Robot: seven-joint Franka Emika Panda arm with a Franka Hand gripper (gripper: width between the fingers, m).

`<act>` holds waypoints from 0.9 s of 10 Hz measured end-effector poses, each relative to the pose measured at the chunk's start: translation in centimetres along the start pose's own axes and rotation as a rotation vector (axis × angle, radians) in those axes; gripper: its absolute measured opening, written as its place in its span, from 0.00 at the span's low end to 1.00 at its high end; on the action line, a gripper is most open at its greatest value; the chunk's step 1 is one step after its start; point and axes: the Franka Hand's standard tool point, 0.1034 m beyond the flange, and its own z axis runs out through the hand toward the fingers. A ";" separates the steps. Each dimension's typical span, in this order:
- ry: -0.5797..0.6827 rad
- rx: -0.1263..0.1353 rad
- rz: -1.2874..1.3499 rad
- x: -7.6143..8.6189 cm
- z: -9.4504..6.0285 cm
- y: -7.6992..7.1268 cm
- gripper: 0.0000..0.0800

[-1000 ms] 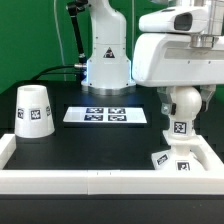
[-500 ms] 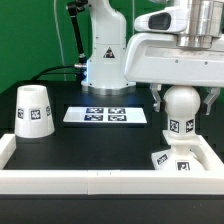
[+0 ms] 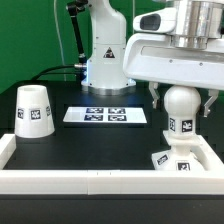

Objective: Assemble lamp

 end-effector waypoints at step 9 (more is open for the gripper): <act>-0.152 0.037 0.912 -0.4 0.1 0.5 0.72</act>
Offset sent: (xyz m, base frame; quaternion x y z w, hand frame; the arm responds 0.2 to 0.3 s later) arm -0.0004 -0.0029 0.0020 -0.0253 -0.0305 0.2540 0.9664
